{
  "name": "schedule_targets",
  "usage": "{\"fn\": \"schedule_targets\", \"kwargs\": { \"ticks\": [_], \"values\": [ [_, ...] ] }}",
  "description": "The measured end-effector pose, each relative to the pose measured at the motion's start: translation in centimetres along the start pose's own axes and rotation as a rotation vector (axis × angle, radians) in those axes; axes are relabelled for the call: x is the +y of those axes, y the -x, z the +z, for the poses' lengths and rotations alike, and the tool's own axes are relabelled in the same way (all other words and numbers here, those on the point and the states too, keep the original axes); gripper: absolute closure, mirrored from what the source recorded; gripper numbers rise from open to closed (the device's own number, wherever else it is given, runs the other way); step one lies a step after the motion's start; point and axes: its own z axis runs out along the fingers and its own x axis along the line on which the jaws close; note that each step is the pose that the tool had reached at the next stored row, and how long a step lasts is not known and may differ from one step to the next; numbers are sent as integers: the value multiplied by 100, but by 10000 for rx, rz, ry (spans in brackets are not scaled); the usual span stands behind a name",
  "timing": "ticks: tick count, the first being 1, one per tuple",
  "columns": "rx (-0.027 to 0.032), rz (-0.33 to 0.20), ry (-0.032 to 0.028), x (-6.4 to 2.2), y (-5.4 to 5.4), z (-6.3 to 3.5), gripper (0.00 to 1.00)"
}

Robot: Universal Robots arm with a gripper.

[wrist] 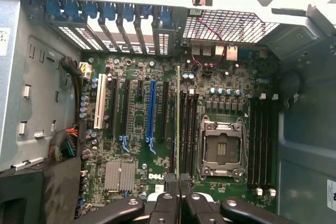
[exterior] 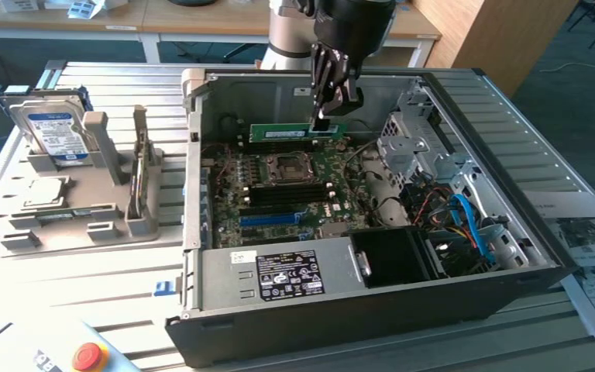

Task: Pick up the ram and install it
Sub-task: 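Insert the ram into the slot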

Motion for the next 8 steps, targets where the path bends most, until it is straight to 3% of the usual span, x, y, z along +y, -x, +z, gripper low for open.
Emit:
{"fn": "schedule_targets", "kwargs": {
  "ticks": [8],
  "values": [
    [1, -1, -7, -9, -2, 111, 88]
  ]
}}
